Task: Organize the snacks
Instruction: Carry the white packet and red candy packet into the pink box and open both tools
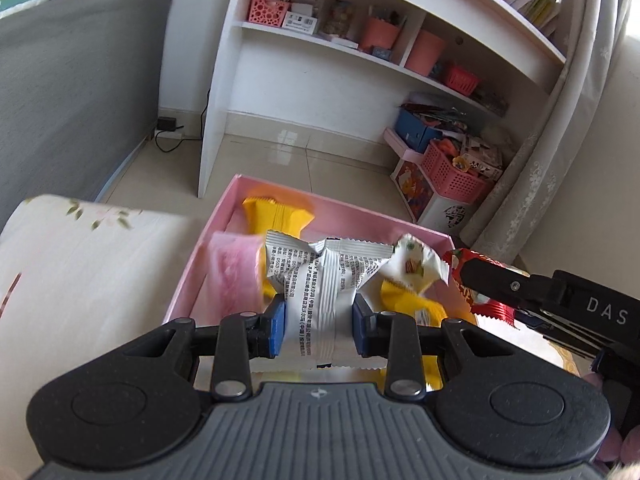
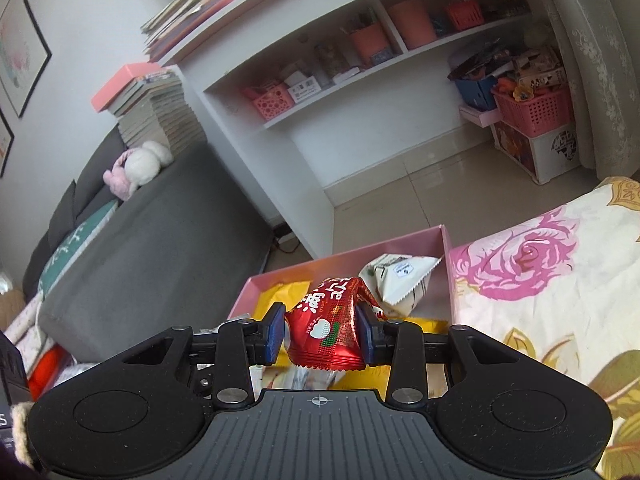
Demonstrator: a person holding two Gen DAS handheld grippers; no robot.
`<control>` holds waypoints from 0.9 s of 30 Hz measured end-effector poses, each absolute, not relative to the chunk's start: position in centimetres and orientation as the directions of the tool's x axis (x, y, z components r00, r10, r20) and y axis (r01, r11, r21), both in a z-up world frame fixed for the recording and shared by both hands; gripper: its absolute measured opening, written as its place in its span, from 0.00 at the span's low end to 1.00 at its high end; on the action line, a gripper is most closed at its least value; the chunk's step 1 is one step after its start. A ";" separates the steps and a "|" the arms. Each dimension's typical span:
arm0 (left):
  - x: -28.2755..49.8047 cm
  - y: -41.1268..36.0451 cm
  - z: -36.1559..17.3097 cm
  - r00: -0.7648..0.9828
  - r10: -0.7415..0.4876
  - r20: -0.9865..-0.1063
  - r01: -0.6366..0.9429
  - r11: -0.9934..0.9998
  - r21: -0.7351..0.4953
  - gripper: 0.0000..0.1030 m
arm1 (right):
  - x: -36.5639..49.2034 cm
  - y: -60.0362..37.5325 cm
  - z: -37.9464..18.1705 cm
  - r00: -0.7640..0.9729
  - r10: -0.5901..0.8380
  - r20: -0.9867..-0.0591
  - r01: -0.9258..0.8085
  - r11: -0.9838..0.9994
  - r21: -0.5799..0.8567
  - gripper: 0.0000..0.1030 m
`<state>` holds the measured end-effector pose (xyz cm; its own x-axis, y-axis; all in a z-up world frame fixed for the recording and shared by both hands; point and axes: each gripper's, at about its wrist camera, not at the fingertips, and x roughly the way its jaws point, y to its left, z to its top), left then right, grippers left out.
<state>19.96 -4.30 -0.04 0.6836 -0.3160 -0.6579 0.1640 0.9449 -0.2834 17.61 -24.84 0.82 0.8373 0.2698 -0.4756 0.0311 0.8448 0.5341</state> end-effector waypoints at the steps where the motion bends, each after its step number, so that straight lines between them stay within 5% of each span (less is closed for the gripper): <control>1: 20.3 -4.6 -0.1 0.683 -0.316 -0.659 0.167 0.945 -0.280 0.29 | 17.9 -25.1 0.6 0.838 0.272 -0.472 0.033 0.839 0.543 0.35; 20: 23.1 -8.4 -2.4 0.690 -0.278 -0.668 0.221 0.960 -0.171 0.30 | 20.5 -26.4 -1.6 0.826 0.302 -0.476 0.034 0.817 0.576 0.39; 27: 22.5 -8.5 -1.8 0.711 -0.261 -0.653 0.221 0.964 -0.144 0.52 | 20.1 -26.0 -0.6 0.840 0.288 -0.460 0.021 0.830 0.557 0.52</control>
